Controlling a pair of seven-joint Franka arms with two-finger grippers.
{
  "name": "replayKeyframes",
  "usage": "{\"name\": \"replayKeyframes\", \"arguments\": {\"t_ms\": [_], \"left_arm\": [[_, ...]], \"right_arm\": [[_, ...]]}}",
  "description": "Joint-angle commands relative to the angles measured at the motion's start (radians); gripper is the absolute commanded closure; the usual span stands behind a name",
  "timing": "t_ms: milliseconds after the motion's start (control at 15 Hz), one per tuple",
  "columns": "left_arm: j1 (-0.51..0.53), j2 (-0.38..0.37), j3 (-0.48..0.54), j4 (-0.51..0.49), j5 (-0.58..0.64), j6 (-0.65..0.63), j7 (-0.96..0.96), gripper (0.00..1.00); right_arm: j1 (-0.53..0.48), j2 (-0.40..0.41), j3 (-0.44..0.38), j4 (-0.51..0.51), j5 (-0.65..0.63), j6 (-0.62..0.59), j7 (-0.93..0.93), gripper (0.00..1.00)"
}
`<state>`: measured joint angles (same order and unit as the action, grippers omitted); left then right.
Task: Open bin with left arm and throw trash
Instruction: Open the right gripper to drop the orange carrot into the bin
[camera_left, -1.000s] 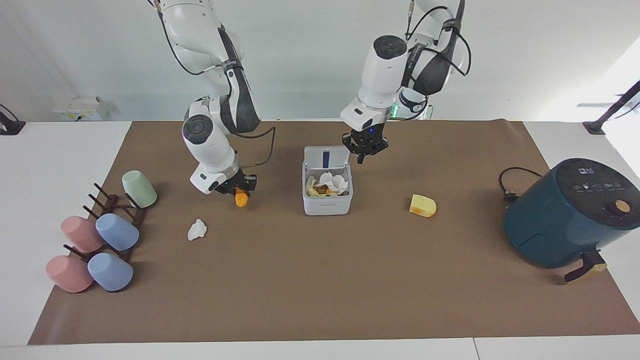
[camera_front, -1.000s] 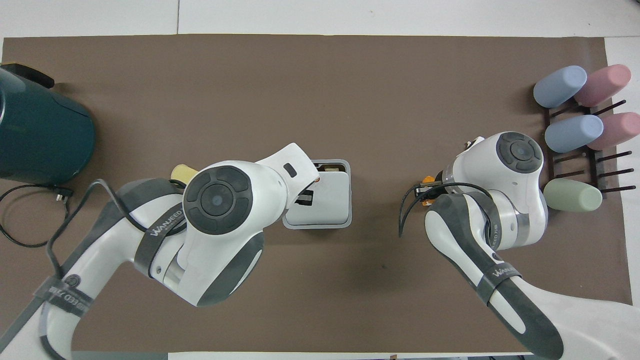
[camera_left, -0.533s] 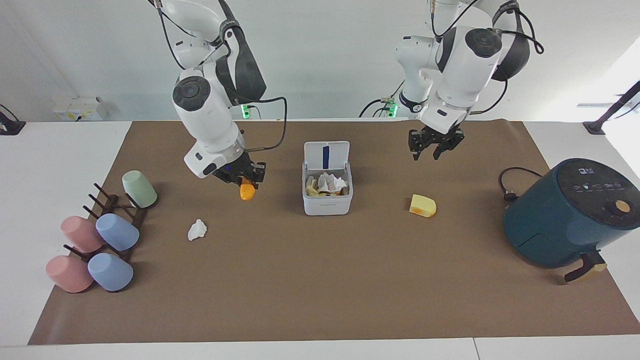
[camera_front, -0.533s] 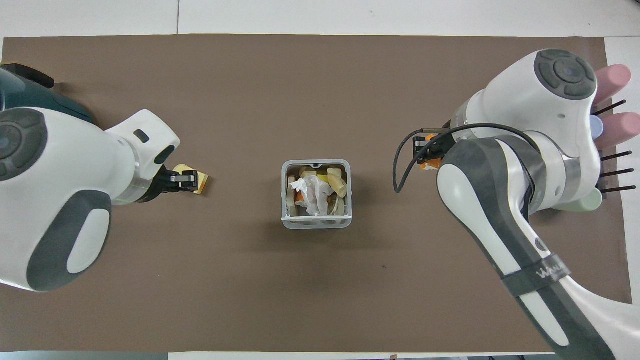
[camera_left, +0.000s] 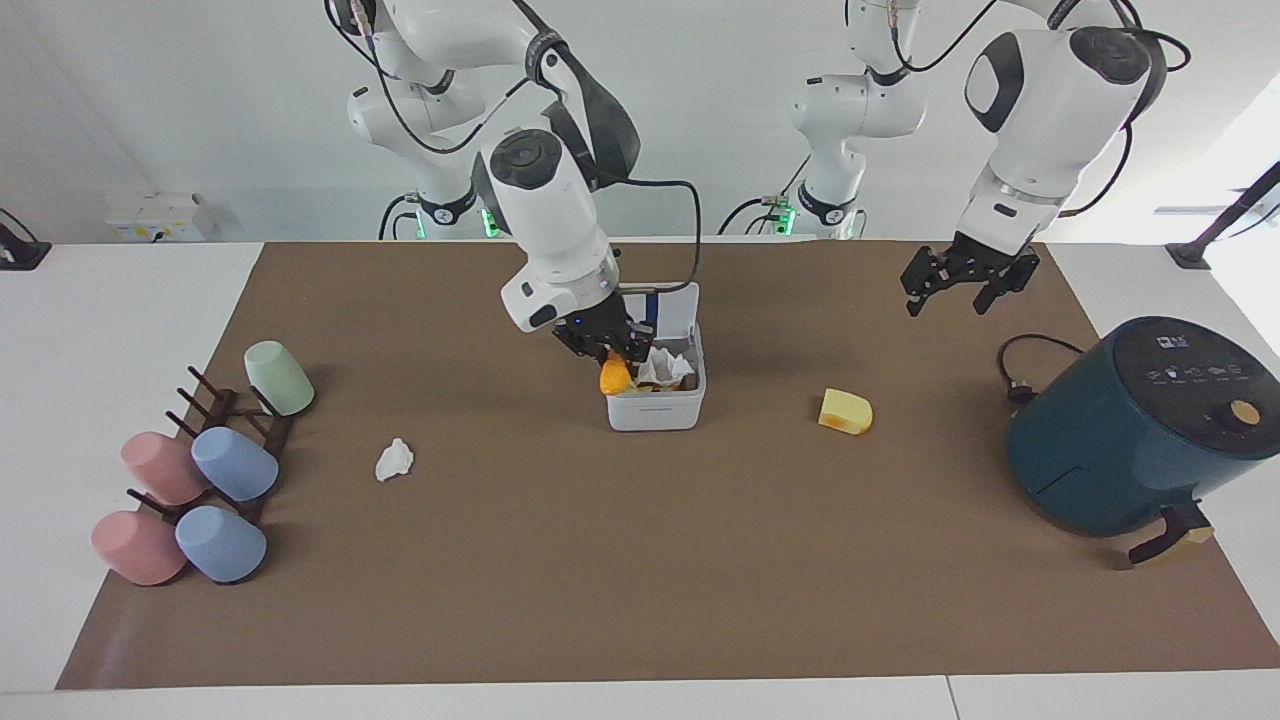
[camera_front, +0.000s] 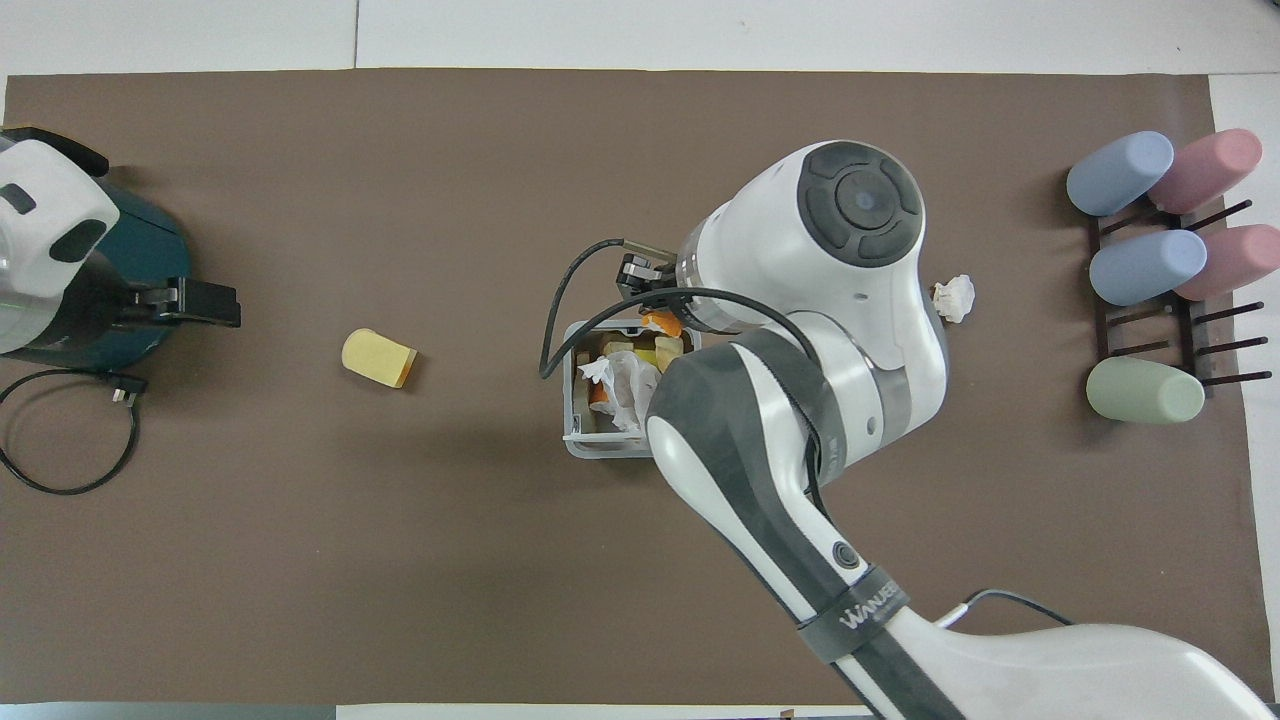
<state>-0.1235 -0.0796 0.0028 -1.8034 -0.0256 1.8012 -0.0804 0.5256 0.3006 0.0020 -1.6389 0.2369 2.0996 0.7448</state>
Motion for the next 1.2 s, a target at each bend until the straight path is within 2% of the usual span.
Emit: {"name": "replayKeyframes", "arguments": {"t_ms": [0, 67, 133, 267, 333, 400, 533, 733, 933, 1133], "left_arm": [[0.008, 0.081, -0.009, 0.142, 0.013, -0.081, 0.011, 0.0], [0.008, 0.095, -0.009, 0.166, 0.013, -0.098, 0.011, 0.0], [0.005, 0.097, -0.009, 0.164, 0.012, -0.086, 0.01, 0.0], [-0.004, 0.118, -0.009, 0.15, 0.012, -0.053, 0.01, 0.0], [-0.005, 0.13, -0.009, 0.142, 0.01, -0.027, 0.01, 0.0], [-0.007, 0.15, -0.01, 0.13, 0.012, 0.001, 0.01, 0.0], [-0.025, 0.172, -0.012, 0.083, 0.01, 0.065, 0.008, 0.0], [-0.045, 0.17, -0.012, -0.078, 0.01, 0.229, 0.007, 0.0], [-0.09, 0.207, -0.011, -0.22, 0.01, 0.419, -0.001, 0.0], [-0.091, 0.212, -0.012, -0.316, 0.01, 0.503, 0.001, 0.0]], "right_arm": [[0.027, -0.032, -0.004, -0.088, 0.025, 0.072, 0.008, 1.0], [0.036, -0.046, -0.004, -0.123, 0.025, 0.098, 0.008, 0.99], [0.054, -0.055, -0.004, -0.157, 0.025, 0.131, 0.013, 0.68], [0.07, -0.069, -0.004, -0.188, 0.025, 0.148, 0.056, 0.44], [0.07, -0.069, -0.004, -0.188, 0.025, 0.142, 0.082, 0.27], [0.071, -0.069, -0.004, -0.188, 0.025, 0.139, 0.088, 0.0], [0.071, -0.069, -0.004, -0.174, 0.022, 0.119, 0.096, 0.0], [0.03, -0.064, -0.016, -0.086, -0.054, -0.017, 0.061, 0.0], [-0.085, -0.069, -0.016, -0.048, -0.188, -0.125, -0.198, 0.0], [-0.22, -0.069, -0.016, -0.068, -0.2, -0.101, -0.473, 0.0]]}}
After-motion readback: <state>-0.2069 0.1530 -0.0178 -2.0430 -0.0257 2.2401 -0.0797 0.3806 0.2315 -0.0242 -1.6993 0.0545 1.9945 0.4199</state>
